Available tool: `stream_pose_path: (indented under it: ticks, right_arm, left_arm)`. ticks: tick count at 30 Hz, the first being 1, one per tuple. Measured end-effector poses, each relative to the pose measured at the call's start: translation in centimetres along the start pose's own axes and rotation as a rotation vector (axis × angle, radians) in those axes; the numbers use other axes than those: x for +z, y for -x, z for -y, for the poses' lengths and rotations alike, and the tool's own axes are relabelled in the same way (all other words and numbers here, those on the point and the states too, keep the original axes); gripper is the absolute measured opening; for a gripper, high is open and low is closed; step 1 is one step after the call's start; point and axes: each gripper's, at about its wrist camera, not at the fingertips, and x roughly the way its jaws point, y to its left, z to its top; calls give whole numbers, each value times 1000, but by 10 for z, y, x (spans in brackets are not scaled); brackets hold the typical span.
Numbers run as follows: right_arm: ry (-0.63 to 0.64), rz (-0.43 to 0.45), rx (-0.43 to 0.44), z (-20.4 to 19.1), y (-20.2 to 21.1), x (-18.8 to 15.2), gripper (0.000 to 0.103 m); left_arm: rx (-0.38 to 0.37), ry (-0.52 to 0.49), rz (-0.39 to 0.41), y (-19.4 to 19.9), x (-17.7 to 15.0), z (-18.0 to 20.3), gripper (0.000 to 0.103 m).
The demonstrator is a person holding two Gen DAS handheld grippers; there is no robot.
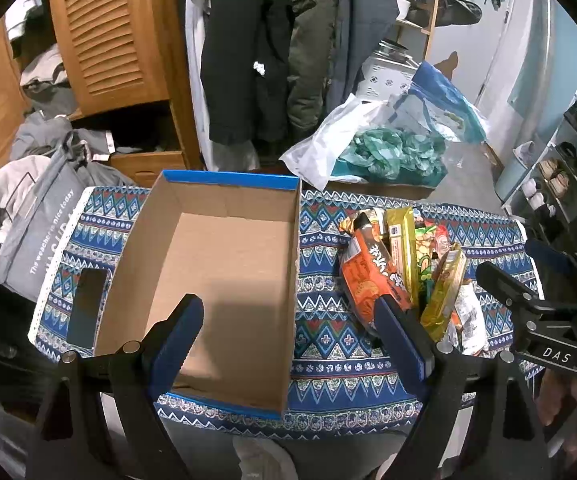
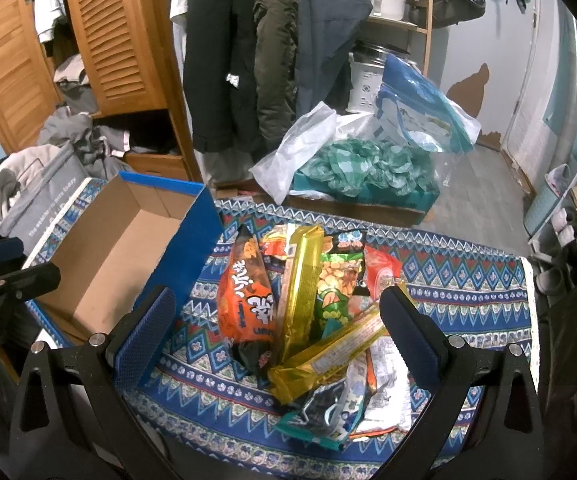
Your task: Organize snacks
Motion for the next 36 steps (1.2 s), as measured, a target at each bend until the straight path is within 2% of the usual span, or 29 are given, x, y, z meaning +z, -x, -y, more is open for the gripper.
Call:
stream_pose_path:
  ticks: [36]
  right_arm:
    - [-3, -21, -21, 10, -4, -3, 101]
  left_arm:
    - [2, -2, -19, -9, -3, 9, 88]
